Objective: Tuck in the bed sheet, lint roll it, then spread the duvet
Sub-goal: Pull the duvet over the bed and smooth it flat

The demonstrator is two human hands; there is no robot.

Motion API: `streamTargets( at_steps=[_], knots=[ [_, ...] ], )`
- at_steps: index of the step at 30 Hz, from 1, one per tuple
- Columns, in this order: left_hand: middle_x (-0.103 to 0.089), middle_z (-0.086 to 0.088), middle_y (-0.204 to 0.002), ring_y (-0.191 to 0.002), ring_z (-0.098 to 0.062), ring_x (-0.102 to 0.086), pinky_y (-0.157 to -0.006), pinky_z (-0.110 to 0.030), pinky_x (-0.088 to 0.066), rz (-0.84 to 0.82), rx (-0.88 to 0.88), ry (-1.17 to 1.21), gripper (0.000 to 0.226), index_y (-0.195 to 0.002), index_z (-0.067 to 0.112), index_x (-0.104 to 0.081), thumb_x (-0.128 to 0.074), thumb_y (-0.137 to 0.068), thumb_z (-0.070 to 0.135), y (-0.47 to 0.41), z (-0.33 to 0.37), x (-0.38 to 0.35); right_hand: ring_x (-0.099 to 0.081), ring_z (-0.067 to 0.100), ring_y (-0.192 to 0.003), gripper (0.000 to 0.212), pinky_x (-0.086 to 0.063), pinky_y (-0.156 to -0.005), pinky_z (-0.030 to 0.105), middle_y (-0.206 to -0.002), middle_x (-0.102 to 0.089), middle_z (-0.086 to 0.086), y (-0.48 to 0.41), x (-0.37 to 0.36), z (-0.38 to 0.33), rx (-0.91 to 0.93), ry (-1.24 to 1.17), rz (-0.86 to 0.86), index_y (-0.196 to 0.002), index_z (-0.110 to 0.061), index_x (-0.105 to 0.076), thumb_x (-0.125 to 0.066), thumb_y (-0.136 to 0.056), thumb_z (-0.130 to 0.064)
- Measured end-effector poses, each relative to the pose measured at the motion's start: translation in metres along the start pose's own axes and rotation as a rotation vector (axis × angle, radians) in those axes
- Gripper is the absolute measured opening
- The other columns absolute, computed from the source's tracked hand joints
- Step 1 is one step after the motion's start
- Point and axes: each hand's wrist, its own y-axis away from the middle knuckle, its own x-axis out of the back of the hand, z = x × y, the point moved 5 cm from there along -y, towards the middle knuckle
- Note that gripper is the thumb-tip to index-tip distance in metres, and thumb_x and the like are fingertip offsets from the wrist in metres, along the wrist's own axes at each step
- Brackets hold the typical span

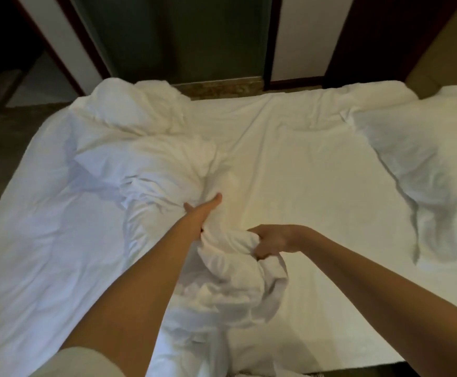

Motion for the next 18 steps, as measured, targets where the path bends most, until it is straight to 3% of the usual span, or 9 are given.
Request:
streamTargets(
  at_steps=[1, 3, 4, 6, 8, 11, 13, 15, 18],
  knots=[
    [-0.043, -0.014, -0.14, -0.123, -0.031, -0.047, -0.102, -0.043, -0.04, -0.077, -0.003, -0.019, 0.08, -0.146, 0.007, -0.025, -0.067, -0.084, 0.036, 0.004, -0.006, -0.018, -0.059, 0.012, -0.087, 0.053, -0.051, -0.07, 0.02, -0.098, -0.063, -0.001, 0.015, 0.002, 0.011, -0.027, 0.011, -0.046, -0.117, -0.013, -0.055, -0.063, -0.067, 0.001],
    [-0.058, -0.008, -0.115, -0.1, -0.025, -0.057, -0.084, -0.033, -0.048, -0.107, -0.065, -0.114, 0.045, -0.125, 0.001, -0.048, -0.064, -0.088, 0.02, 0.019, -0.013, -0.057, -0.059, 0.01, -0.094, 0.049, -0.05, -0.077, 0.024, -0.103, -0.062, -0.007, 0.046, 0.014, 0.035, -0.078, -0.043, -0.077, -0.117, -0.024, -0.054, -0.068, -0.074, -0.006],
    [-0.06, -0.008, -0.103, -0.088, -0.024, -0.058, -0.074, -0.031, -0.048, -0.105, -0.108, -0.159, 0.038, -0.122, -0.001, -0.052, -0.062, -0.089, 0.016, 0.026, -0.017, -0.077, -0.057, 0.011, -0.102, 0.039, -0.048, -0.083, 0.028, -0.109, -0.061, -0.009, 0.06, 0.025, 0.047, -0.069, -0.125, -0.006, -0.117, -0.027, -0.054, -0.065, -0.084, -0.01],
    [-0.064, -0.007, -0.089, -0.076, -0.02, -0.061, -0.065, -0.028, -0.049, -0.172, -0.17, -0.202, 0.034, -0.121, -0.001, -0.057, -0.06, -0.09, 0.014, 0.045, -0.023, -0.121, -0.051, 0.017, -0.11, 0.024, -0.043, -0.088, 0.037, -0.117, -0.056, -0.005, 0.088, 0.058, 0.068, 0.005, -0.416, 0.342, -0.116, -0.025, -0.053, -0.056, -0.093, -0.024],
    [-0.067, -0.006, -0.092, -0.081, -0.018, -0.063, -0.072, -0.027, -0.051, -0.285, -0.206, -0.244, 0.032, -0.12, 0.003, -0.059, -0.06, -0.091, 0.016, 0.072, -0.032, -0.16, -0.046, 0.025, -0.117, 0.043, -0.041, -0.089, 0.042, -0.124, -0.046, 0.001, 0.106, 0.083, 0.091, 0.022, -0.711, 0.558, -0.126, -0.024, -0.044, -0.052, -0.091, -0.048],
    [-0.067, 0.001, -0.096, -0.088, -0.013, -0.063, -0.078, -0.024, -0.051, -0.41, -0.31, -0.333, 0.024, -0.115, 0.011, -0.06, -0.058, -0.091, 0.018, 0.108, -0.045, -0.205, -0.042, 0.033, -0.128, 0.093, -0.042, -0.096, 0.044, -0.139, -0.04, 0.006, 0.117, 0.086, 0.093, -0.039, -0.753, 0.513, -0.137, -0.02, -0.038, -0.056, -0.068, -0.079],
    [-0.067, 0.0, -0.095, -0.088, -0.012, -0.063, -0.076, -0.023, -0.051, -0.422, -0.353, -0.349, 0.017, -0.108, 0.013, -0.061, -0.059, -0.091, 0.016, 0.13, -0.054, -0.225, -0.037, 0.033, -0.132, 0.105, -0.039, -0.099, 0.041, -0.148, -0.031, 0.008, 0.123, 0.086, 0.095, -0.075, -0.729, 0.567, -0.146, -0.012, -0.026, -0.065, -0.068, -0.07],
    [-0.067, -0.002, -0.097, -0.088, -0.012, -0.064, -0.077, -0.023, -0.052, -0.425, -0.365, -0.32, 0.012, -0.103, 0.015, -0.061, -0.058, -0.091, 0.014, 0.145, -0.065, -0.235, -0.049, 0.032, -0.12, 0.076, -0.043, -0.089, 0.04, -0.139, -0.043, 0.012, 0.129, 0.086, 0.101, -0.121, -0.578, 0.595, -0.138, -0.002, -0.036, -0.068, -0.082, -0.044],
    [-0.066, -0.008, -0.106, -0.096, -0.016, -0.063, -0.083, -0.025, -0.052, -0.479, -0.288, -0.324, 0.021, -0.112, 0.01, -0.06, -0.057, -0.093, 0.017, 0.161, -0.081, -0.236, -0.06, 0.028, -0.088, 0.028, -0.047, -0.073, 0.035, -0.105, -0.061, 0.015, 0.138, 0.078, 0.102, -0.059, -0.316, 0.509, -0.109, 0.003, -0.059, -0.059, -0.086, -0.013]
  ],
)
